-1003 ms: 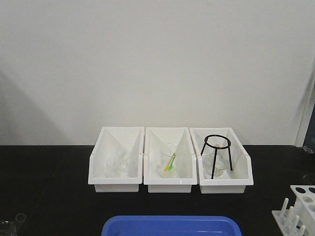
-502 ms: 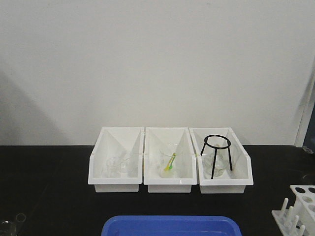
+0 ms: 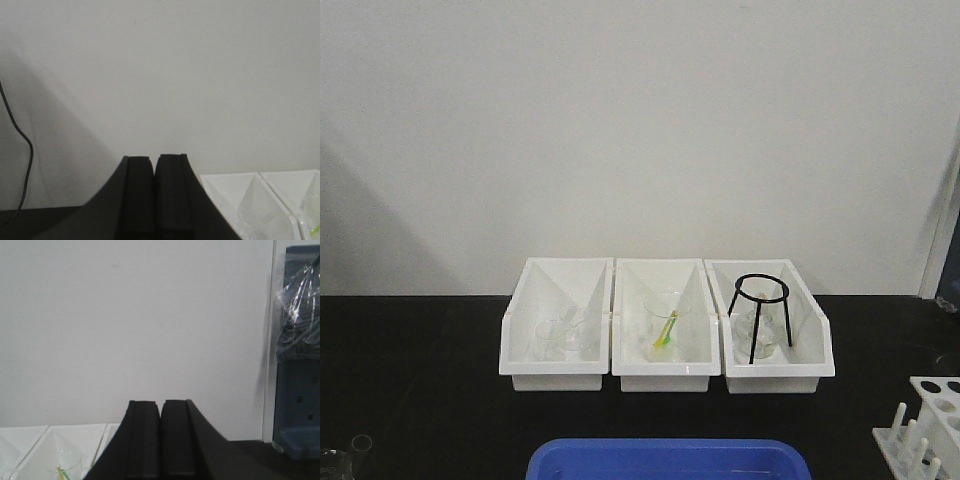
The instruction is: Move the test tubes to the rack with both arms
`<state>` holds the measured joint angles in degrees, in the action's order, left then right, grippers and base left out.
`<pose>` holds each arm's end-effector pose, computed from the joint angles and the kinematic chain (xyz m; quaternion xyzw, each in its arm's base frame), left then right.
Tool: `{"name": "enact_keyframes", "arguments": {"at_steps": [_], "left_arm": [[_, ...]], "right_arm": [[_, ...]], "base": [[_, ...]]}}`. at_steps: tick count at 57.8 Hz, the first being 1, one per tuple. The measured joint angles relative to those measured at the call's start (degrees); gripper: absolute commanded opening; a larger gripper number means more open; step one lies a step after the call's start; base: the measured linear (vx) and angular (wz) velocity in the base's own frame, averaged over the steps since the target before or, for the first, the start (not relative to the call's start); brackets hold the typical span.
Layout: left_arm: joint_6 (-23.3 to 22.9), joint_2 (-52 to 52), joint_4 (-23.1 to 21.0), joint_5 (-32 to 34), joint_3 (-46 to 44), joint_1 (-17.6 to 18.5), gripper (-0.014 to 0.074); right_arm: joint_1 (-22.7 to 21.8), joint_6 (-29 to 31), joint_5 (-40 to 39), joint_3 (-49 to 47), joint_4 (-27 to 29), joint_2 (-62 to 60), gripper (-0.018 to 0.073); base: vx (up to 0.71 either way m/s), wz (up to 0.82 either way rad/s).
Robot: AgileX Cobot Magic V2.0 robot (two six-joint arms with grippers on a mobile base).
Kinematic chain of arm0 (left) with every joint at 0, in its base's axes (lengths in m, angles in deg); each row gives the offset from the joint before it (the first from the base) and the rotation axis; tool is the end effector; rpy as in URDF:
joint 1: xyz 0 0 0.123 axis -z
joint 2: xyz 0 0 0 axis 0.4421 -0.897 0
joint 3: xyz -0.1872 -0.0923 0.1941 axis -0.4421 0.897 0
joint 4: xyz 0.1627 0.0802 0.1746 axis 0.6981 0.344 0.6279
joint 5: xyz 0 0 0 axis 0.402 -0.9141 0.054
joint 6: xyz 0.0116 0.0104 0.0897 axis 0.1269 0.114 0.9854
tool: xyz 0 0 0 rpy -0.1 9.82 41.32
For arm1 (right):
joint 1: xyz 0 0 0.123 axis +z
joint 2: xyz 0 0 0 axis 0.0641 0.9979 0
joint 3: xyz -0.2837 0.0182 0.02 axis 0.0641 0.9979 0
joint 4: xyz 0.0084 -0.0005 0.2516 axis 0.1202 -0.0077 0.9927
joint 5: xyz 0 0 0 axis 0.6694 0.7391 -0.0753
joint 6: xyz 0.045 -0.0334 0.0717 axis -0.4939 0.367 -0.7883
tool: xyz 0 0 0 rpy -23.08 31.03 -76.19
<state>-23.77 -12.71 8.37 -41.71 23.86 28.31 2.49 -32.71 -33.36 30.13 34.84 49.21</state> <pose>0.1797 -0.0065 0.3941 0.0033 0.6926 -0.0227 0.7210 0.1689 -0.0033 0.3970 0.0231 0.6768 0.0108 0.7357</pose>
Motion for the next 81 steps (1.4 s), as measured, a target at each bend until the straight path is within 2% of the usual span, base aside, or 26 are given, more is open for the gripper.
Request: {"name": "enact_keyframes", "arguments": {"at_steps": [10, 16, 27, 36, 47, 56, 65, 74, 81], "left_arm": [[0.0, -1.6, 0.9, -1.2, 0.0, 0.0, 0.0181], [0.6, -1.8, 1.1, -1.6, 0.0, 0.0, 0.0301], [8.3, -1.8, 1.1, -3.5, 0.0, 0.0, 0.0512], [14.5, -1.8, 1.1, -5.7, 0.0, 0.0, 0.0584], [15.8, -1.8, 0.9, -4.9, 0.0, 0.0, 0.0569], [13.1, -1.8, -0.2, -3.5, 0.0, 0.0, 0.0561], [12.0, -1.1, -0.5, -7.0, 1.0, 0.0, 0.0561], [12.5, 4.3, -0.6, -11.7, 6.6, 0.1, 0.0561], [15.1, 10.8, -0.6, -12.3, 13.4, 1.1, 0.0561]], "right_arm": [[0.0, 0.0, 1.4, 0.0, 0.0, -0.1, 0.0148], [0.0, 0.0, 2.7, 0.0, 0.0, -0.1, 0.0278], [0.0, 0.0, 3.7, 0.0, 0.0, 0.0, 0.0561], [0.0, 0.0, 3.6, 0.0, 0.0, 0.6, 0.0669], [0.0, 0.0, 3.6, 0.0, 0.0, 0.4, 0.0661], [0.0, -0.1, 3.6, 0.0, 0.0, 0.4, 0.0610], [0.0, -0.1, 3.6, 0.0, 0.0, 0.4, 0.0540], [0.0, -0.1, 3.6, 0.0, 0.0, 0.4, 0.0484], [0.0, -0.1, 3.6, 0.0, 0.0, 0.4, 0.0450]], "base": [[0.00, 0.00], [0.00, 0.00], [0.00, 0.00], [0.00, 0.00], [0.00, 0.00], [0.00, 0.00], [0.00, 0.00], [0.00, 0.00], [0.00, 0.00]]}}
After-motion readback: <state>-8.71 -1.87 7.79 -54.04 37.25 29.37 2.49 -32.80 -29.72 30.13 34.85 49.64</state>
